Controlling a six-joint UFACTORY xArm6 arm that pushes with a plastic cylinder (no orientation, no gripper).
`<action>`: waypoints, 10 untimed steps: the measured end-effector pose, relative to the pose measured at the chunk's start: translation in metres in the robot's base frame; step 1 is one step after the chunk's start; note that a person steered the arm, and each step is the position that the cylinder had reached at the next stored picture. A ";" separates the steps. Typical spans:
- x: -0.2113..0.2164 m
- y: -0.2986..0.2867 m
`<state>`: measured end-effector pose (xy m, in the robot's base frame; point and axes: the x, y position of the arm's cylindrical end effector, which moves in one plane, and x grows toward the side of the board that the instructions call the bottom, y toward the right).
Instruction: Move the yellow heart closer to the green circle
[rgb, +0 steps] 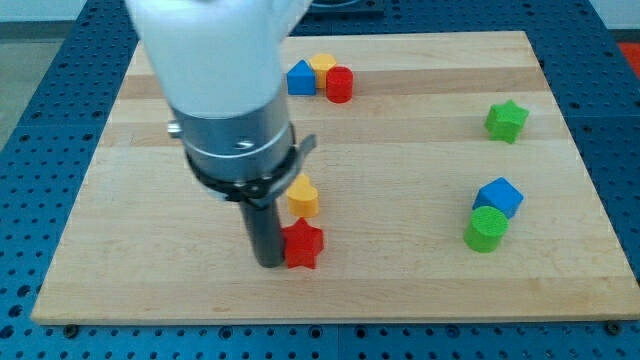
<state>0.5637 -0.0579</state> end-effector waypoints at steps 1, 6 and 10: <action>0.000 0.056; 0.023 0.039; -0.138 -0.048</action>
<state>0.4258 -0.1062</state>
